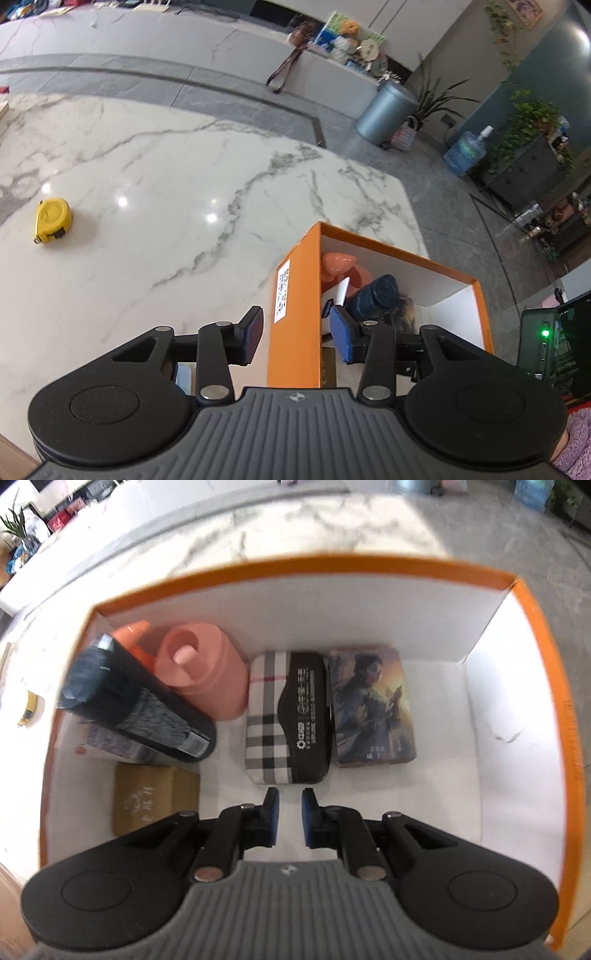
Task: Organize rigid objects
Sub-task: 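Withdraw both grippers from the box toward the blue tin and tape measure, then grasp the blue-pink printed tin with the right gripper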
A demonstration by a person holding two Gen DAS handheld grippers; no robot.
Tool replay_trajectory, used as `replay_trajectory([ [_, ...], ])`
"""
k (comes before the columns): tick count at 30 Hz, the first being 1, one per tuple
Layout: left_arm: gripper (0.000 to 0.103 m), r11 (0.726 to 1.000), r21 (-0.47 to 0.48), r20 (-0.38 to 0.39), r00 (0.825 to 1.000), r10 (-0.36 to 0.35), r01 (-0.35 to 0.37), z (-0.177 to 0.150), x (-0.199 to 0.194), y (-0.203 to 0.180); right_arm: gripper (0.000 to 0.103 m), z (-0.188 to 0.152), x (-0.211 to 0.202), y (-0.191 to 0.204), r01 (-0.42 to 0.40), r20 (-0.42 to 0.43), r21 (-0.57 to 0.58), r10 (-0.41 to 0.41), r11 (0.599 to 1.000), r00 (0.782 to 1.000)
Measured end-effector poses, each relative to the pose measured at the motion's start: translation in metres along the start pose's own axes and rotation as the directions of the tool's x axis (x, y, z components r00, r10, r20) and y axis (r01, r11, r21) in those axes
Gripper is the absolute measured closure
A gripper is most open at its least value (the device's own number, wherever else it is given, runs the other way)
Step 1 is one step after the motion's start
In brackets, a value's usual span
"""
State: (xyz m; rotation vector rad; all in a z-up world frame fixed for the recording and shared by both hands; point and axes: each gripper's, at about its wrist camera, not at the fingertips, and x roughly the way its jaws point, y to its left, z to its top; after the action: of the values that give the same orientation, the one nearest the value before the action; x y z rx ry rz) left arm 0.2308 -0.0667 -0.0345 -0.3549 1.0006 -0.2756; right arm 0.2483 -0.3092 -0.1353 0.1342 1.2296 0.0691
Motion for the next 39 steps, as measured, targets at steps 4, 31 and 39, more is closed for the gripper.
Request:
replay_trajectory([
  [4,0.056,1.000,0.019,0.037,0.999,-0.006,0.005,-0.006,-0.025,0.008,0.086,-0.017,-0.033,0.003,-0.014,0.136,0.016,0.012,1.000,0.991],
  [31,0.060,0.986,0.140,-0.069,0.993,0.096,-0.086,-0.077,-0.041,0.121,0.076,-0.112,-0.034,0.166,-0.163,0.112,-0.210,0.189,0.964,0.976],
  [39,0.070,0.978,0.199,-0.123,0.988,0.089,-0.063,-0.049,-0.004,0.121,0.091,-0.125,-0.003,0.175,-0.161,-0.050,-0.215,0.154,0.963,0.987],
])
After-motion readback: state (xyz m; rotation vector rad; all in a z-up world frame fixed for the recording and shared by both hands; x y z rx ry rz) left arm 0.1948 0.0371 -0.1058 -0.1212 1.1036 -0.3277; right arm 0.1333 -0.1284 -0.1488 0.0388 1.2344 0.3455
